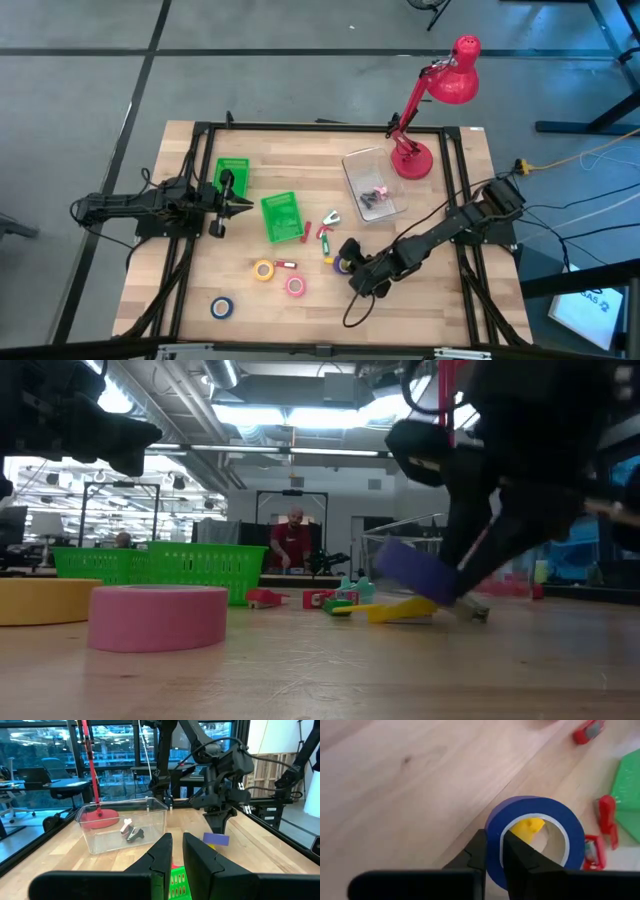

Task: Pick and place Stapler, Stapler remover, tape
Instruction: Put the green tape into the right green bin

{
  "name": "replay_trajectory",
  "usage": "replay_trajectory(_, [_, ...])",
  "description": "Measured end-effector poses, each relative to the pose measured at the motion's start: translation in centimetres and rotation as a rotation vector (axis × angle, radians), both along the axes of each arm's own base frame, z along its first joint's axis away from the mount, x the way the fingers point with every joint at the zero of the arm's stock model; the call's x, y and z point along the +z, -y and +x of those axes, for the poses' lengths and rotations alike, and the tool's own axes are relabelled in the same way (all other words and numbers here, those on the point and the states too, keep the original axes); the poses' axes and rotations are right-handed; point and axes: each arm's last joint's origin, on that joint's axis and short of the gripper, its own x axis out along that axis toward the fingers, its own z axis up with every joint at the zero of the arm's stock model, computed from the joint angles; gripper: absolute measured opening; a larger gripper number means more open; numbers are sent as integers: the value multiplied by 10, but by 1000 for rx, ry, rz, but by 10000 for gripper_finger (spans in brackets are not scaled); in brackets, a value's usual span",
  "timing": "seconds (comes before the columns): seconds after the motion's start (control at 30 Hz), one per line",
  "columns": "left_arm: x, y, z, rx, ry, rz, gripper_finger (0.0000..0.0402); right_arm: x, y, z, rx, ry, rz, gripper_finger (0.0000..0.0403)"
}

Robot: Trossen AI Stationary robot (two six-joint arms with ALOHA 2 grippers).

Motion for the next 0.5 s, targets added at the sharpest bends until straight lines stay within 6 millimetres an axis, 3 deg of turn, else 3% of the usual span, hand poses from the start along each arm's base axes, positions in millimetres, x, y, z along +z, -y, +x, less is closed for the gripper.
replay_trajectory(0.27, [0,0,0,0,0,0,42,37,-5,20,8,-19,59,35])
replay_trajectory(0.5, [0,0,0,0,0,0,42,83,-9,40,9,25,117,35])
